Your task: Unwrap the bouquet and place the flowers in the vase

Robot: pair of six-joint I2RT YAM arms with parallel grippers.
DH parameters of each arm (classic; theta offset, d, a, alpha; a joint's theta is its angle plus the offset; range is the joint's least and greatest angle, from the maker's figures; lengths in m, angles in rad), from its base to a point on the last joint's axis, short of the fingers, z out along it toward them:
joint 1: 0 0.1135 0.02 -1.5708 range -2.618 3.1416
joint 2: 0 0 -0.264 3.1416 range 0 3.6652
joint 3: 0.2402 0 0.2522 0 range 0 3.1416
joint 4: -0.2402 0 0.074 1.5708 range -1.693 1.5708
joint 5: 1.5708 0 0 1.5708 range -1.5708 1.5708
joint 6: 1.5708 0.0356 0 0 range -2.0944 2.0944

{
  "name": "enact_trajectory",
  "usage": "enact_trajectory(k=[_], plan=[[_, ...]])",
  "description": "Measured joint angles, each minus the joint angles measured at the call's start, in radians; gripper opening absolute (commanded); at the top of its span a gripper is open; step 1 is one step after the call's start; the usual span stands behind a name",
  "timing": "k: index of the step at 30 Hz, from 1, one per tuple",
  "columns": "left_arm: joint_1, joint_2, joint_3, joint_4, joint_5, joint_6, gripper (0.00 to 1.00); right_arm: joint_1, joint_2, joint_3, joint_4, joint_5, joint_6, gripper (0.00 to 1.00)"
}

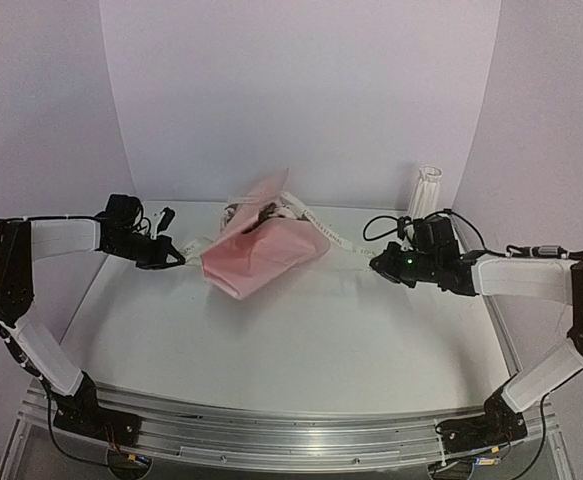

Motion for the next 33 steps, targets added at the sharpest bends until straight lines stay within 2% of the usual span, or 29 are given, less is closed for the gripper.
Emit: enact_trajectory(k=[6, 12, 13, 15, 16, 18, 20, 21, 24, 25, 28, 31, 33], plan=[[0.044, 0.016, -0.022, -0.022, 0.042, -0.191, 0.0, -0.003, -0.043, -0.121, 0.076, -0.01, 0.212, 0.0], [0.102, 0.13, -0.035, -0.128, 0.007, -0.258, 0.0, -0.004, 0.038, -0.17, 0.103, -0.065, 0.361, 0.0], [0.105, 0.143, -0.043, -0.143, -0.001, -0.264, 0.07, -0.004, 0.056, -0.177, 0.101, -0.073, 0.382, 0.0], [0.107, 0.148, -0.065, -0.18, -0.034, -0.278, 0.39, -0.004, 0.086, -0.189, 0.083, -0.081, 0.416, 0.03], [0.113, 0.148, -0.07, -0.194, -0.065, -0.276, 0.54, -0.008, 0.093, -0.196, 0.061, -0.072, 0.427, 0.08], [0.14, 0.144, -0.066, -0.212, -0.1, -0.263, 0.69, -0.026, 0.097, -0.203, -0.006, -0.046, 0.439, 0.33], [0.162, 0.128, -0.051, -0.219, -0.134, -0.241, 0.76, -0.035, 0.097, -0.193, -0.083, -0.02, 0.444, 0.47], [0.169, 0.12, -0.044, -0.219, -0.154, -0.232, 0.79, -0.037, 0.097, -0.182, -0.124, -0.01, 0.437, 0.51], [0.172, 0.071, -0.026, -0.203, -0.186, -0.166, 0.85, -0.031, 0.088, -0.123, -0.251, 0.05, 0.424, 0.82], [0.172, 0.043, -0.019, -0.194, -0.183, -0.136, 0.86, -0.03, 0.075, -0.106, -0.299, 0.077, 0.418, 0.87], [0.168, -0.06, 0.02, -0.137, -0.131, -0.046, 0.84, -0.021, 0.021, -0.048, -0.43, 0.176, 0.343, 0.9], [0.126, -0.156, 0.086, -0.07, -0.071, 0.06, 0.66, 0.034, 0.026, 0.123, -0.537, 0.285, 0.21, 0.9], [0.045, -0.215, 0.117, -0.035, -0.044, 0.141, 0.57, 0.107, 0.084, 0.29, -0.551, 0.322, 0.1, 0.9]])
